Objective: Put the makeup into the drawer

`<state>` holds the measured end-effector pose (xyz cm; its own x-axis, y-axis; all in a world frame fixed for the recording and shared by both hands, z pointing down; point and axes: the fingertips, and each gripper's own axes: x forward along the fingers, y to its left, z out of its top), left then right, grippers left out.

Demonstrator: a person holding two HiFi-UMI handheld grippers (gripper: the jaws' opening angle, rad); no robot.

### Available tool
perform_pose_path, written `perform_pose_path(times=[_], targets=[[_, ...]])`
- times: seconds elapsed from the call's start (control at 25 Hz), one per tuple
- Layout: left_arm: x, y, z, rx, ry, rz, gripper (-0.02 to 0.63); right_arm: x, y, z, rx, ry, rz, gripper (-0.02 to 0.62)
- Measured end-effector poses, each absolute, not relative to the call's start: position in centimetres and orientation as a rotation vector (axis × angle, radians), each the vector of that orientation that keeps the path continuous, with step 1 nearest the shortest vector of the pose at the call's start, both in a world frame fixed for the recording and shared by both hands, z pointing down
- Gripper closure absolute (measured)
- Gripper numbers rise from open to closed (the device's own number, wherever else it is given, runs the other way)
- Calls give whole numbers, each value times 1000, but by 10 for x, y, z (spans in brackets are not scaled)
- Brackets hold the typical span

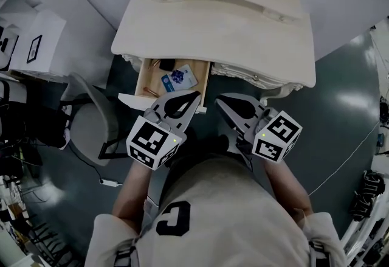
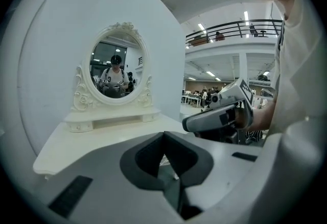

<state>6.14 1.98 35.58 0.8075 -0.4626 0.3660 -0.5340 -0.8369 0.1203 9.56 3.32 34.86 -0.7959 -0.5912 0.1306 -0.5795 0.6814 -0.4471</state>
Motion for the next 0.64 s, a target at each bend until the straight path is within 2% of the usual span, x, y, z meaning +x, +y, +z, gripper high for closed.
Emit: perform_pose_path(times=[0.28, 0.64], targets=[[51, 9, 353, 2773, -749, 412, 550, 81, 25, 354, -1010, 2875, -789, 569], [-8, -7, 358, 2724, -824, 370, 550, 24, 13, 363, -936, 2944, -803, 569]])
